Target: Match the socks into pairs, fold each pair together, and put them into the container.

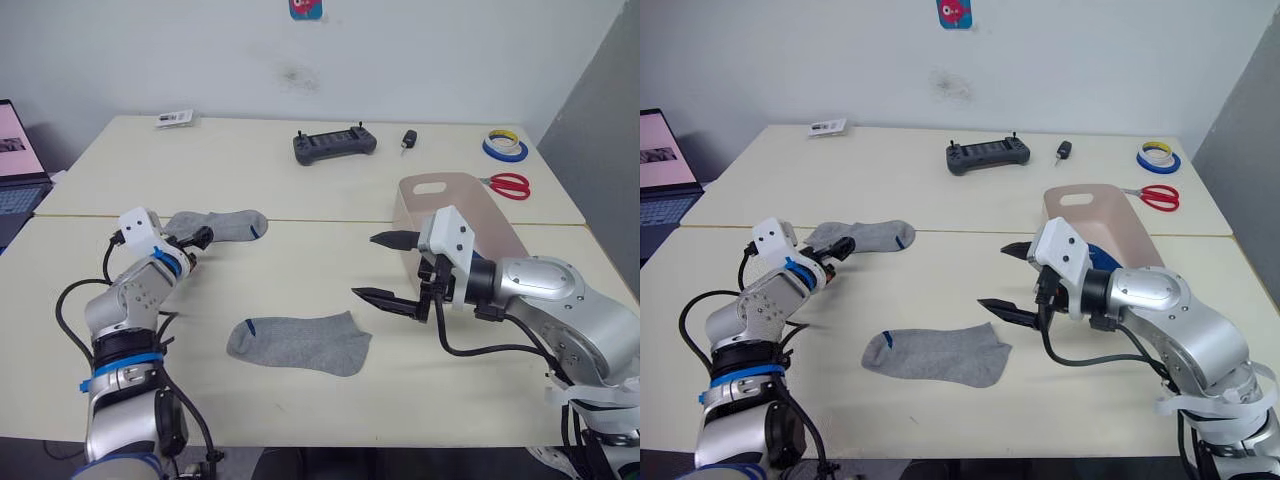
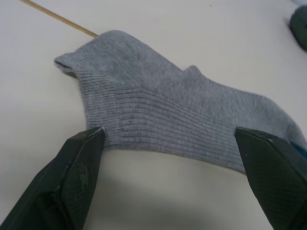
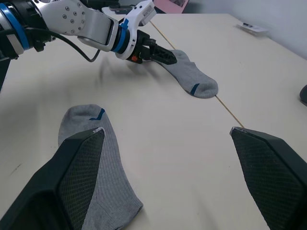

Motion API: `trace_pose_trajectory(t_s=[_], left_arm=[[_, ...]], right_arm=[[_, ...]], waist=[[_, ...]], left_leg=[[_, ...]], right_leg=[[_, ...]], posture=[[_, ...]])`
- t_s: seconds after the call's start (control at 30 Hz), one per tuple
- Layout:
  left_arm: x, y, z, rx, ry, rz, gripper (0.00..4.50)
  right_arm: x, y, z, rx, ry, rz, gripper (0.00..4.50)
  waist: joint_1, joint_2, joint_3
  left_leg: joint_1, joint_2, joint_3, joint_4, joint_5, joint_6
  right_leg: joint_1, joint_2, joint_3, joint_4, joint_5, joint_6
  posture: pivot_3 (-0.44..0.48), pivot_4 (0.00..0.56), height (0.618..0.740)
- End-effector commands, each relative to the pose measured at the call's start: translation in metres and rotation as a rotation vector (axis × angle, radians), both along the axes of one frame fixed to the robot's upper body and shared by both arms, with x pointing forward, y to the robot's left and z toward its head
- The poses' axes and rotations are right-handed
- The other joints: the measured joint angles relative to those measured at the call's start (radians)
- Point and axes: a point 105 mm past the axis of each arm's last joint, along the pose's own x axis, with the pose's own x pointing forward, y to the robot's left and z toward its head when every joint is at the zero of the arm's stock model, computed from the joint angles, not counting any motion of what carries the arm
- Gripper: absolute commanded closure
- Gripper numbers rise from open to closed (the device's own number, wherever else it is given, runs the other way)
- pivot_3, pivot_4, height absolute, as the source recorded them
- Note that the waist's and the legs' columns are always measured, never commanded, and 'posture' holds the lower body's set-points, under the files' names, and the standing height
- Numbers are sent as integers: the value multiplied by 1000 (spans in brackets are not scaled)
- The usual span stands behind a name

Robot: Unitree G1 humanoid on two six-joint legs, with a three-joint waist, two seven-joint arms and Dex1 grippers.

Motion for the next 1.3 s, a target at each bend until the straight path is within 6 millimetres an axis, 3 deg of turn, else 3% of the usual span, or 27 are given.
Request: trace_pose_trajectory(t_s=[0.03, 0.37, 0.47, 0.77, 0.87, 1.23, 1.3], left_arm=[[-2, 5, 19, -55, -45, 114, 31], [-17, 5, 16, -79, -19, 276, 31], [-12, 9, 14, -73, -3, 286, 31], [10, -3, 6, -161, 49, 231, 31], [16, -3, 8, -172, 42, 231, 626], [26, -2, 10, -178, 19, 236, 4209], [25, 1, 11, -176, 10, 246, 4478]], right_arm=[[-5, -1, 9, 3, -49, 5, 0], [-4, 0, 7, 0, -44, 8, 0], [-4, 0, 7, 1, -43, 12, 0], [-5, 1, 6, 2, -42, 15, 0], [-5, 1, 6, 2, -42, 13, 0], [-5, 1, 6, 2, -42, 11, 0], [-5, 1, 6, 2, -42, 11, 0]], waist=[[1, 0, 0], [3, -1, 0], [3, -1, 0], [5, -1, 0], [5, -1, 0], [5, -1, 0], [6, -1, 0]], left_leg=[[0, 0, 0, 0, 0, 0], [0, 0, 1, 0, 0, -1], [0, 0, 1, 0, 0, -1], [0, -1, 1, 0, 1, -1], [0, -1, 1, 0, 1, -1], [0, -1, 1, 0, 1, -1], [0, -1, 1, 0, 1, -1]], right_leg=[[0, 0, 0, 0, 0, 0], [0, 0, 0, 0, 0, 0], [0, 0, 0, 0, 0, 0], [1, 0, 0, -1, 0, 0], [1, 0, 0, -1, 0, 0], [0, -1, 0, -1, 0, 0], [0, -1, 0, -1, 0, 0]], posture=[[0, 150, 740], [0, 150, 740], [0, 150, 740], [0, 150, 740], [0, 150, 740], [0, 150, 740], [0, 150, 740]])
